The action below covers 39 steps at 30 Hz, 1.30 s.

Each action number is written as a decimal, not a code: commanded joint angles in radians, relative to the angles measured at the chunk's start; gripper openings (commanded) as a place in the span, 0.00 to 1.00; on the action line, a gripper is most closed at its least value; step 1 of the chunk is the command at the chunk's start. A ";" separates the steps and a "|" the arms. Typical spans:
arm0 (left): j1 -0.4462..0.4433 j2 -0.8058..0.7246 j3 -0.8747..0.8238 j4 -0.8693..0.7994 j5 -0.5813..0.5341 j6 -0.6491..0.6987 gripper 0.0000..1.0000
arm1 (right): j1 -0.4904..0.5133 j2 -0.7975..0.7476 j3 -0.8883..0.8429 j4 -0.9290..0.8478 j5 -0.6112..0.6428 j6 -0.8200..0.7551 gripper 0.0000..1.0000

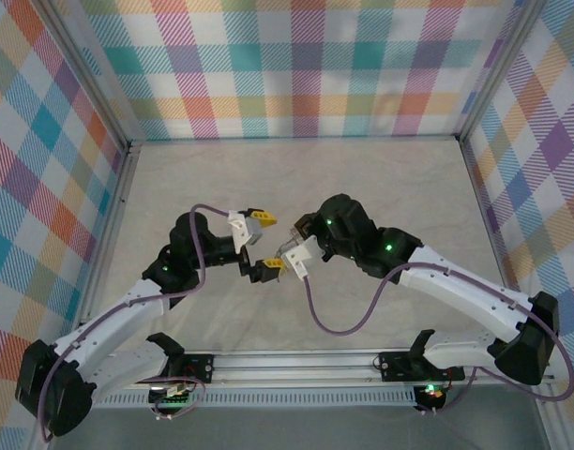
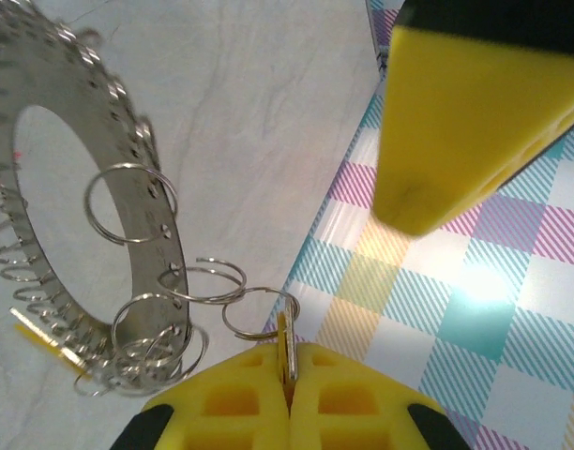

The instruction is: Put the keys on the keyring

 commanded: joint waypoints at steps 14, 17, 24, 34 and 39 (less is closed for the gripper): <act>0.076 -0.071 -0.063 0.089 0.006 -0.084 1.00 | -0.090 -0.100 0.014 0.015 -0.212 0.162 0.00; 0.075 -0.041 -0.040 0.087 0.049 -0.085 0.99 | -0.093 -0.098 0.017 0.013 -0.237 0.188 0.00; 0.075 -0.006 0.000 0.044 0.076 -0.055 0.59 | -0.096 -0.093 0.038 -0.001 -0.280 0.257 0.00; 0.072 -0.058 -0.001 0.065 0.094 -0.130 0.74 | -0.096 -0.044 0.118 -0.106 -0.335 0.467 0.00; 0.071 -0.102 0.013 -0.033 0.088 -0.103 0.99 | -0.096 -0.024 0.123 -0.136 -0.346 0.550 0.00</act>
